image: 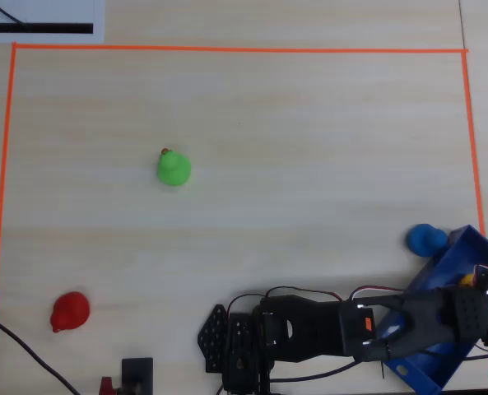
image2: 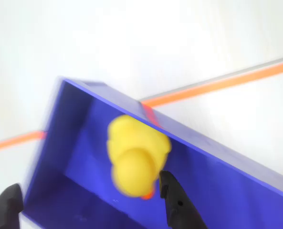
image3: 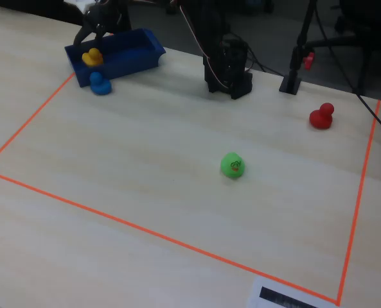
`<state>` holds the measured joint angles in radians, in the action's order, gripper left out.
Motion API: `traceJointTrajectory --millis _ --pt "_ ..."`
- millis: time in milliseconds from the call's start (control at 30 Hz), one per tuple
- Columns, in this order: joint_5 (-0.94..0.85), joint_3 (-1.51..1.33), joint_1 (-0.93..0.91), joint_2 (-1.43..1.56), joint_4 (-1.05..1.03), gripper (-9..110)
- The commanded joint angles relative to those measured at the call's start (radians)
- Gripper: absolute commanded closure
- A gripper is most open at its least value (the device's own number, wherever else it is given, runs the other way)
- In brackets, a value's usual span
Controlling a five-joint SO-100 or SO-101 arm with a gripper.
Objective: Grasp yellow duck and put it into box.
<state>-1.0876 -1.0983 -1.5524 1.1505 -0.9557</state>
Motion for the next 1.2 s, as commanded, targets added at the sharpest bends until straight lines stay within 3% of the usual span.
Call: traceJointTrajectory --millis 0,33,167,233,533,600,767,1000,1167 --pt "0.072 0.011 0.018 0.144 0.067 56" --pt "0.091 0.017 0.032 0.172 0.075 57" --pt "0.173 0.074 0.126 0.298 -0.020 82" --pt "0.198 0.078 0.198 0.371 -0.094 88" --pt "0.092 -0.307 0.672 0.851 -0.221 95" --pt "0.048 -0.445 0.796 0.974 -0.259 101" --pt "-0.083 -0.881 1.091 1.313 -0.359 101" --pt "-0.324 -1.519 1.338 1.835 -0.365 101" --pt "-0.357 -1.727 1.462 2.022 -0.410 101"
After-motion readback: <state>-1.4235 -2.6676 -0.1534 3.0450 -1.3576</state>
